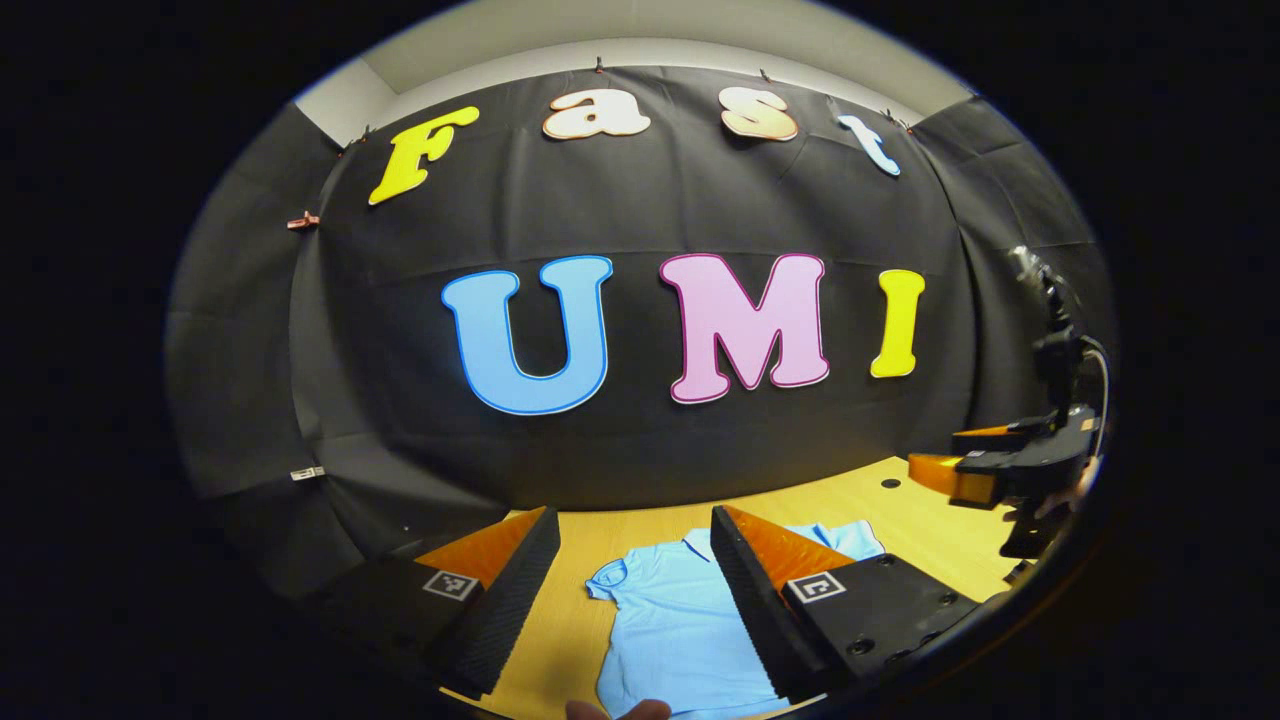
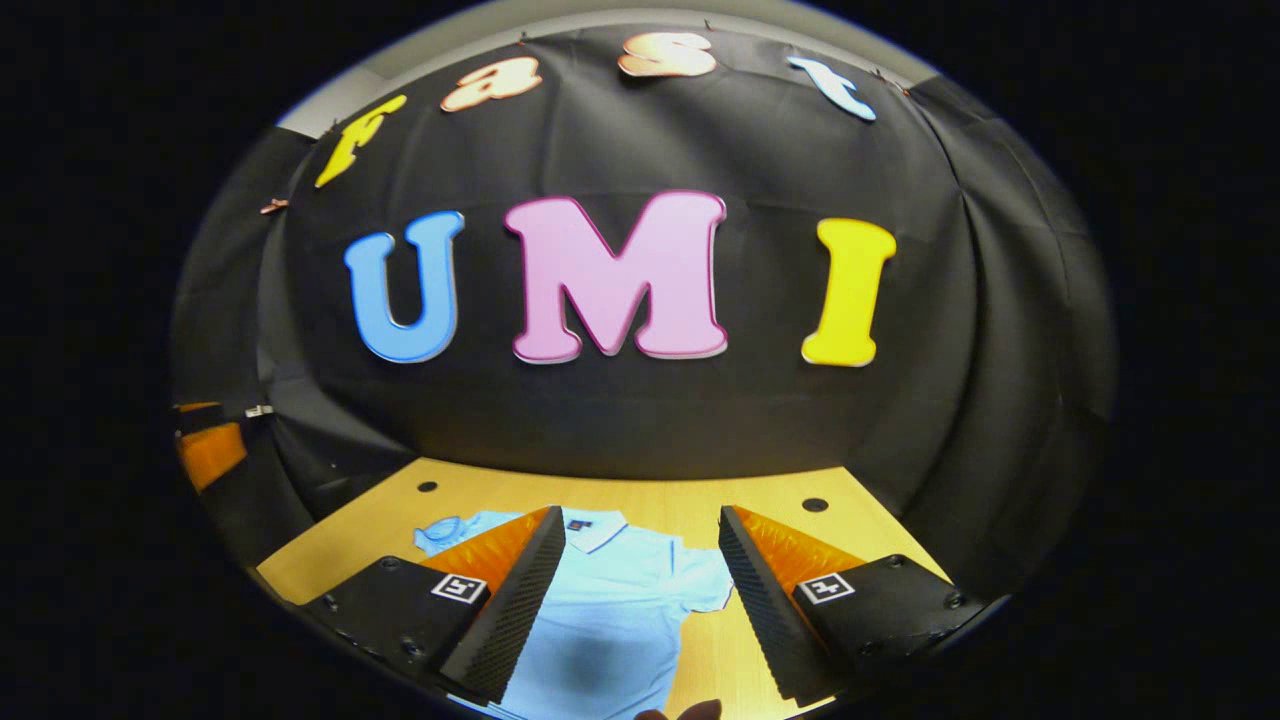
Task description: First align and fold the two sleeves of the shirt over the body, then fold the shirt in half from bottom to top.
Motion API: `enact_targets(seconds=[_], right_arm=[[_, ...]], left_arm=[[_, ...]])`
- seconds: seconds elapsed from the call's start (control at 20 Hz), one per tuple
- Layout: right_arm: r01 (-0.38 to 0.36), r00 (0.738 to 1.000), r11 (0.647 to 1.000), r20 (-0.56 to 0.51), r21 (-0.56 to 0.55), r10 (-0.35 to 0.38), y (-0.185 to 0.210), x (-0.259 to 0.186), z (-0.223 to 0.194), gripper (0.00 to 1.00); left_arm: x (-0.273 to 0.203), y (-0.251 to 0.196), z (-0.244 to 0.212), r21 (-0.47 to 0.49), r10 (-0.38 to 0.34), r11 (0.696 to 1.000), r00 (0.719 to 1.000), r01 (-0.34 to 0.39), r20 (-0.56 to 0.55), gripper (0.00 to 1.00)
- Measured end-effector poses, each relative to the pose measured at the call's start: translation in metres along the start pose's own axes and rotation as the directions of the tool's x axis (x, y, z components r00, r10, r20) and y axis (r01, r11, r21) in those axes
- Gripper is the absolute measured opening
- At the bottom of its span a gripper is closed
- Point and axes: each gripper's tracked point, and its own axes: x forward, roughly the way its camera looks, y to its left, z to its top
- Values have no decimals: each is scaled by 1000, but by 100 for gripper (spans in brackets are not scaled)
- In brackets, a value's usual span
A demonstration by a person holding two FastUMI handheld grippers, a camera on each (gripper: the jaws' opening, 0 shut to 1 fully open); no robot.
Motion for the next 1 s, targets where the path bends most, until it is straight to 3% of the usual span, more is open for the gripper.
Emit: enact_targets(seconds=[0.2,0.4,0.55,0.7,1.0], right_arm=[[49,977,998,-212,49,-38,-40,73,-79,97],[130,912,985,-405,115,-73,-67,130,-150,98],[185,854,971,-513,148,-84,-72,148,-193,98],[226,804,964,-585,138,-105,-84,157,-221,98],[239,769,970,-617,38,-165,-89,163,-231,95]], left_arm=[[9,-9,-9,-6,6,1000,999,-6,-32,96],[19,-11,-19,-8,29,1000,997,-29,-65,96],[29,-11,-23,-6,47,999,996,-48,-79,96],[34,-10,-26,-12,61,998,994,-62,-94,96],[46,-6,-34,-15,77,997,991,-80,-113,96]])
